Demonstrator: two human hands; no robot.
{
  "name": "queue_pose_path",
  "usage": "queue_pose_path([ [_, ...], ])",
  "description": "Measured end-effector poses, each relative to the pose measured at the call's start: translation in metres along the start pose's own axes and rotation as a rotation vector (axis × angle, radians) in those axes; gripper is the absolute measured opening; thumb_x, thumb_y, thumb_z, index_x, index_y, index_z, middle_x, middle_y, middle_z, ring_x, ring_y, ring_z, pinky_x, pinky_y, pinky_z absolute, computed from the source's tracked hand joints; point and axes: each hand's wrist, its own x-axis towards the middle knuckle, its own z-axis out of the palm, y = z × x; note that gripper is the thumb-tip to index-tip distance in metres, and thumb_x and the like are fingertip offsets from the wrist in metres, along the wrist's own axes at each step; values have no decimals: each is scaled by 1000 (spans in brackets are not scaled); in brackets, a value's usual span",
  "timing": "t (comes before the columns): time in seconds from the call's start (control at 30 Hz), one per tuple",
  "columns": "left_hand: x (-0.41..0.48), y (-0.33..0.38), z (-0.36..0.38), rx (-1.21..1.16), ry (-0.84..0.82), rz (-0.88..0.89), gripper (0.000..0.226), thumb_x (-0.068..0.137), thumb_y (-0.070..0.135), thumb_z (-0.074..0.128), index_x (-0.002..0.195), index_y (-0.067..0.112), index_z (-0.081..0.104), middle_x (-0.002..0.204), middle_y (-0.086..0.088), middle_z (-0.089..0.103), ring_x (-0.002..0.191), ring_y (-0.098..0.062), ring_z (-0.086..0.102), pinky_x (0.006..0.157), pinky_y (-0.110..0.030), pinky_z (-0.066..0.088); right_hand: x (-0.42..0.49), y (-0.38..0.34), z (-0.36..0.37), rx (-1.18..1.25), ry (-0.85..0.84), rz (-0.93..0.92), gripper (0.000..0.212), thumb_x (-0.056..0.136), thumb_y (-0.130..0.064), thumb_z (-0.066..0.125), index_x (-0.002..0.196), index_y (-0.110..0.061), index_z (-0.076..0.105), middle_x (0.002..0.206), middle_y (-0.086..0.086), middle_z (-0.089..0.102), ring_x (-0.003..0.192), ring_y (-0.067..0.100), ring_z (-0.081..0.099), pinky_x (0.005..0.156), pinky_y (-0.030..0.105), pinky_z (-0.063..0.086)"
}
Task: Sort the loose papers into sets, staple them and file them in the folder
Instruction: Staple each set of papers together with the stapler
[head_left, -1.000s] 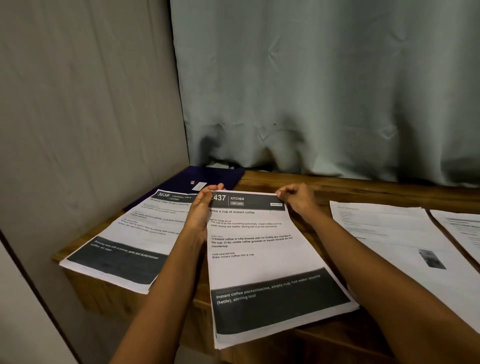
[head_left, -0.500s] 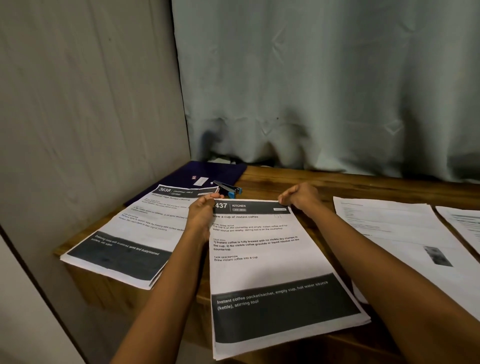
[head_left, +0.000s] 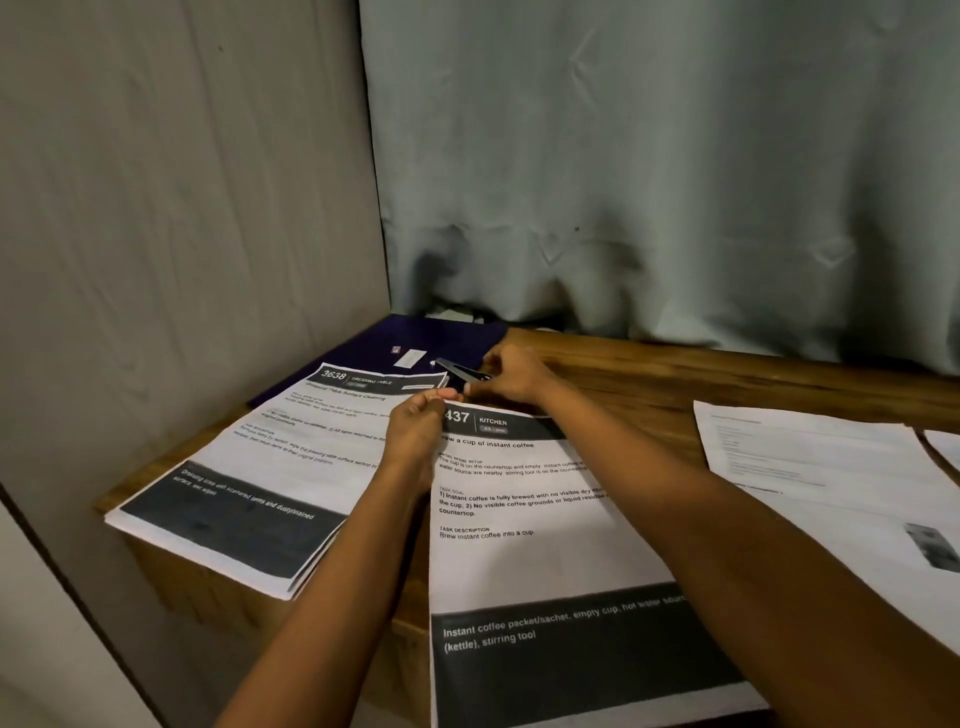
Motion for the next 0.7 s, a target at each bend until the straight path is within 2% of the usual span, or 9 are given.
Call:
queue_pose_path([
  [0.17, 3, 0, 4, -11, 2, 7, 20, 98, 5, 44, 87, 12, 60, 79, -10, 64, 66, -18, 62, 64, -30, 55, 10, -5, 16, -87, -30, -13, 53, 74, -51, 74, 102, -6, 66, 97, 11, 68, 86, 22, 60, 67, 30, 44],
  [0.23, 3, 0, 4, -11, -3, 2, 20, 97, 5, 45, 86, 12, 60, 81, -10, 65, 68, -18, 63, 68, -32, 55, 13, -5, 19, -83, -16, -32, 47, 76, -45, 75, 100, -6, 66, 98, 11, 68, 90, 24, 61, 73, 33, 48],
  [0.33, 2, 1, 3, -21, -8, -3, 19, 97, 5, 46, 88, 12, 62, 82, -10, 66, 67, -18, 64, 68, -32, 56, 10, -5, 14, -71, -10, 10, 27, 77, -32, 74, 85, -10, 62, 89, 11, 65, 84, 23, 59, 68, 32, 46],
  [0.43, -1, 2, 4, -52, -18, -3, 19, 96, 3, 47, 90, 11, 63, 78, -9, 66, 56, -12, 65, 59, -26, 56, 2, -5, 2, -27, 18, 68, 20, 81, -17, 66, 65, -14, 54, 76, 7, 57, 78, 24, 56, 65, 24, 45],
  [0.5, -3, 4, 4, -90, -36, -13, 18, 96, 4, 48, 90, 10, 63, 81, -10, 67, 56, -11, 66, 57, -25, 56, -5, -5, -10, 195, 62, 133, 32, 86, -12, 63, 60, -21, 46, 65, -4, 47, 66, 14, 48, 50, 10, 37],
  [0.57, -5, 5, 4, -111, -51, -42, 15, 96, 7, 50, 94, 11, 64, 83, -10, 69, 61, -14, 68, 59, -28, 58, -9, -4, -19, 523, 64, 236, 15, 88, -7, 62, 75, -13, 59, 68, -3, 50, 62, 10, 48, 45, 5, 37],
  [0.6, -5, 6, 3, -114, -57, -51, 15, 96, 8, 50, 96, 11, 65, 84, -10, 70, 64, -16, 69, 62, -31, 59, -11, -4, -23, 712, 38, 286, 2, 89, -6, 60, 89, -8, 62, 73, 1, 54, 65, 10, 52, 49, 9, 45],
  [0.63, -6, 6, 3, -113, -60, -52, 16, 96, 9, 50, 97, 12, 66, 86, -11, 71, 67, -17, 69, 66, -34, 59, -14, -6, -26, 901, 11, 325, 6, 91, -6, 57, 97, -6, 60, 79, 5, 58, 69, 12, 57, 53, 15, 51],
  [0.7, -7, 6, 5, -107, -60, -35, 17, 96, 9, 50, 99, 13, 67, 89, -12, 70, 74, -21, 68, 75, -39, 58, -20, -7, -33, 1165, -19, 336, 4, 95, -7, 52, 95, -7, 56, 86, 9, 62, 77, 17, 61, 65, 24, 55],
])
